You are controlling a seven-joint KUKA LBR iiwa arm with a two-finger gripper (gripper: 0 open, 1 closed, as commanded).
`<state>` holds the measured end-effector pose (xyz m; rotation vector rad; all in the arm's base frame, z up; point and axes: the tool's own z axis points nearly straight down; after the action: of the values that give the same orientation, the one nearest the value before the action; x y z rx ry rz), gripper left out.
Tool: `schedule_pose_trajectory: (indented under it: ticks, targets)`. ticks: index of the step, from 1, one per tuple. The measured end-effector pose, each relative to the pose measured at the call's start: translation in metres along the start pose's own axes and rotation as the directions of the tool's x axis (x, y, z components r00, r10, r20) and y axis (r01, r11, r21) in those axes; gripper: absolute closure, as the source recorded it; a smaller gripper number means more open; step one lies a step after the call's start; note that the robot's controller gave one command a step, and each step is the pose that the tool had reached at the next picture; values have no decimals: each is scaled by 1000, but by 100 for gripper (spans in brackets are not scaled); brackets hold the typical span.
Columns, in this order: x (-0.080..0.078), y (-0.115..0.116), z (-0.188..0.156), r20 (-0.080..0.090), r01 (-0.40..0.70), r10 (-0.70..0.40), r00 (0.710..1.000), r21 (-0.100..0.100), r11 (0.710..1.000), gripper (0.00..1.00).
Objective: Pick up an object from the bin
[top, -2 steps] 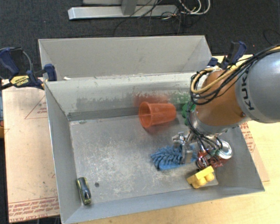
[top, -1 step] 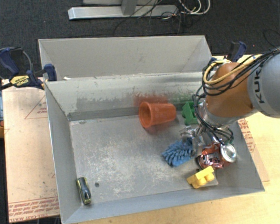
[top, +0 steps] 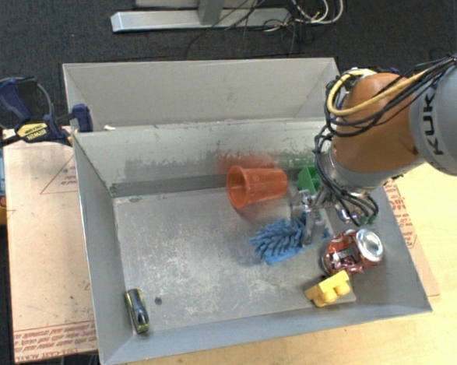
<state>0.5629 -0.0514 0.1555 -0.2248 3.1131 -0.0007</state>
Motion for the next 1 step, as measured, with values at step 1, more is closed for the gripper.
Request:
schedule_pose_trajectory:
  ticks: [1]
  targets:
    - [-7, -37, 75, 6, 142, -142, 990, 5, 990, 100]
